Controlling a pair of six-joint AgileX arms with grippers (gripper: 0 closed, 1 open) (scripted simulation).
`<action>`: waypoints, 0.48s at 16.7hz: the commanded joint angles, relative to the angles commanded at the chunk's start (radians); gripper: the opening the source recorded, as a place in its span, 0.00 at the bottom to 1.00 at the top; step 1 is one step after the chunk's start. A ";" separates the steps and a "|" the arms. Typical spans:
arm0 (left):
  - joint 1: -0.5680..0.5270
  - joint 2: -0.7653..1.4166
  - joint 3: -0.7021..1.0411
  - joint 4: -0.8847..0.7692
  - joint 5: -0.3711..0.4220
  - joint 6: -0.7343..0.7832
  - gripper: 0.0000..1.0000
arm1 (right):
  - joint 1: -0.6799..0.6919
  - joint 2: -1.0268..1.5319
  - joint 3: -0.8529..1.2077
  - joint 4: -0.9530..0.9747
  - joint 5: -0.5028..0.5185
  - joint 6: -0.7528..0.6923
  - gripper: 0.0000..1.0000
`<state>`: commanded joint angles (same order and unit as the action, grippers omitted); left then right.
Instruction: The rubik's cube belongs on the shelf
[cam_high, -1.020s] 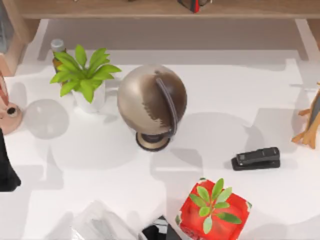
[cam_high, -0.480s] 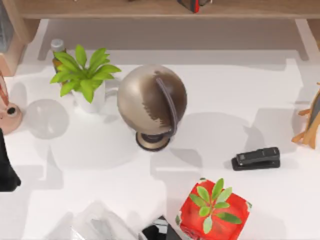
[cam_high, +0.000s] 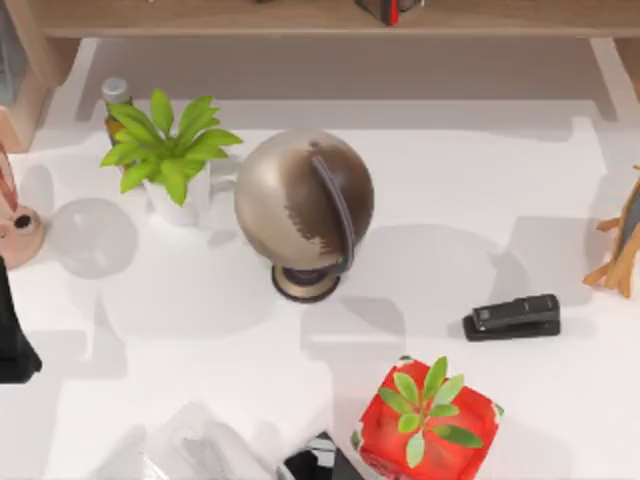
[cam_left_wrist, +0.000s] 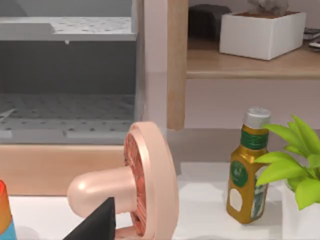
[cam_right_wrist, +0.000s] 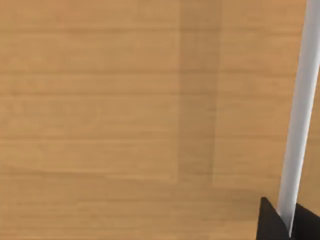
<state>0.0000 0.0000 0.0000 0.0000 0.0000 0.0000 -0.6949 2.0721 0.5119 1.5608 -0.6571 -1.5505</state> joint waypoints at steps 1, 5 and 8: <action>0.000 0.000 0.000 0.000 0.000 0.000 1.00 | -0.011 -0.007 -0.018 0.013 -0.012 0.000 0.00; 0.000 0.000 0.000 0.000 0.000 0.000 1.00 | -0.017 -0.010 -0.027 0.019 -0.018 -0.001 0.00; 0.000 0.000 0.000 0.000 0.000 0.000 1.00 | -0.017 -0.010 -0.027 0.019 -0.018 -0.001 0.23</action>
<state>0.0000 0.0000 0.0000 0.0000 0.0000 0.0000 -0.7117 2.0618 0.4851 1.5801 -0.6746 -1.5514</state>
